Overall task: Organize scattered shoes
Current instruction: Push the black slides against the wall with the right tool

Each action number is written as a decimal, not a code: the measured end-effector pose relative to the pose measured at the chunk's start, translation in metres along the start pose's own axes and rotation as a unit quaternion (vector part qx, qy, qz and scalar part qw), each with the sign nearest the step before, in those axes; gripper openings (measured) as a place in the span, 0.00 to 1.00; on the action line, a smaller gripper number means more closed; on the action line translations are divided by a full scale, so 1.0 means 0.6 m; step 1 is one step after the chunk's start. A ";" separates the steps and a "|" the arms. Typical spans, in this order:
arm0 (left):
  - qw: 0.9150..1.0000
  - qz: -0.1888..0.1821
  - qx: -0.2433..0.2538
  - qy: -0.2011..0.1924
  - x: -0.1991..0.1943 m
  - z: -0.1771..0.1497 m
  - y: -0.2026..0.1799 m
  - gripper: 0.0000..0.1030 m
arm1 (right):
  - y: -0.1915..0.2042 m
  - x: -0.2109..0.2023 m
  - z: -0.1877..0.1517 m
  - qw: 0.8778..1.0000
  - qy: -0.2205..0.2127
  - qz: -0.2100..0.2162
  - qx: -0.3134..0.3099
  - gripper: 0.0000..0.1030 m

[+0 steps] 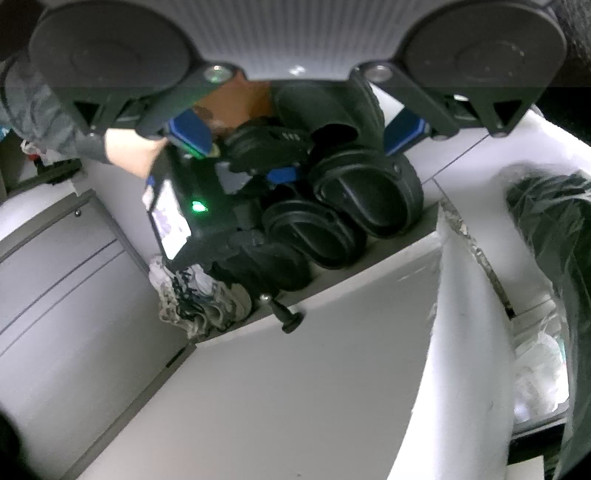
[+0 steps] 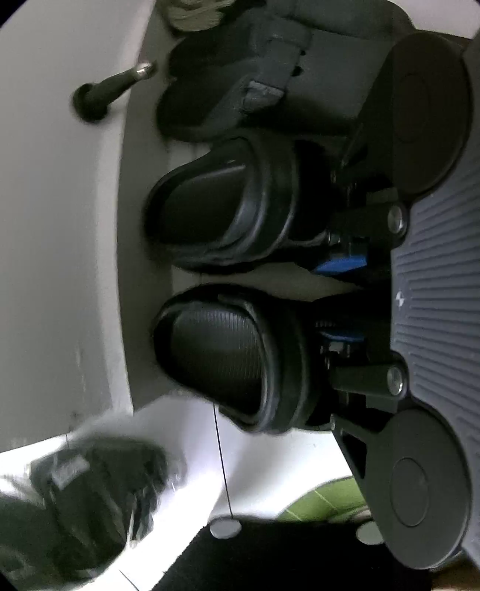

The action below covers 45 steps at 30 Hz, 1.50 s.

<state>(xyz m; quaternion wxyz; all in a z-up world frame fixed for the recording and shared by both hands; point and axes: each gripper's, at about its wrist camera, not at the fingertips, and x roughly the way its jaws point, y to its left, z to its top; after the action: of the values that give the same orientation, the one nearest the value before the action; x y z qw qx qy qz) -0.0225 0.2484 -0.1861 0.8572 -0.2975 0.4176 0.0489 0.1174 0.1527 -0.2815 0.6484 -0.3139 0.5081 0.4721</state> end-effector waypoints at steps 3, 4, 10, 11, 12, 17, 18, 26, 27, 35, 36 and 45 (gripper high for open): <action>1.000 -0.002 -0.004 -0.001 0.001 0.002 0.004 0.98 | -0.003 -0.017 -0.008 1.000 0.001 0.022 0.002 0.67; 1.000 -0.003 -0.003 -0.002 0.001 0.003 0.004 0.98 | -0.004 -0.023 -0.010 1.000 0.001 0.029 0.002 0.71; 1.000 -0.012 -0.001 -0.004 0.000 0.004 0.003 0.98 | 0.012 -0.032 -0.026 0.997 0.013 0.073 0.009 0.78; 1.000 -0.014 -0.001 -0.004 -0.001 0.003 0.002 0.98 | 0.024 -0.025 -0.029 0.997 0.018 0.073 -0.001 0.79; 1.000 -0.013 0.001 -0.004 -0.001 0.002 0.002 0.98 | 0.030 -0.020 -0.032 0.997 0.020 0.071 -0.006 0.82; 1.000 -0.016 -0.011 -0.001 -0.006 0.001 0.012 0.98 | 0.057 0.014 -0.035 0.999 0.015 0.027 -0.021 0.85; 1.000 -0.017 -0.013 -0.002 -0.008 0.001 0.013 0.98 | 0.056 0.020 -0.035 0.999 0.015 0.021 -0.021 0.86; 1.000 -0.013 -0.022 -0.005 -0.009 0.002 0.029 0.98 | 0.040 0.026 -0.033 1.000 -0.014 0.016 0.011 0.82; 1.000 -0.012 -0.023 -0.004 -0.008 0.002 0.031 0.98 | 0.040 0.027 -0.033 1.000 -0.014 0.016 0.010 0.82; 0.999 -0.022 -0.032 0.007 0.009 0.005 0.038 0.98 | 0.022 -0.005 -0.034 0.998 -0.033 0.032 0.050 0.81; 0.999 -0.026 -0.032 0.010 0.012 0.004 0.037 0.98 | 0.018 -0.014 -0.035 0.997 -0.039 0.032 0.055 0.81; 0.998 -0.055 -0.011 0.027 0.030 -0.006 0.017 0.99 | -0.018 -0.096 -0.069 0.994 -0.060 -0.013 0.095 0.82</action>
<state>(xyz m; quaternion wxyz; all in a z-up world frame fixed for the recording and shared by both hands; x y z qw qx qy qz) -0.0167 0.2517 -0.2063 0.8437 -0.3309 0.4227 -0.0015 0.1101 0.0951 -0.2393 0.7105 -0.2288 0.5065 0.4315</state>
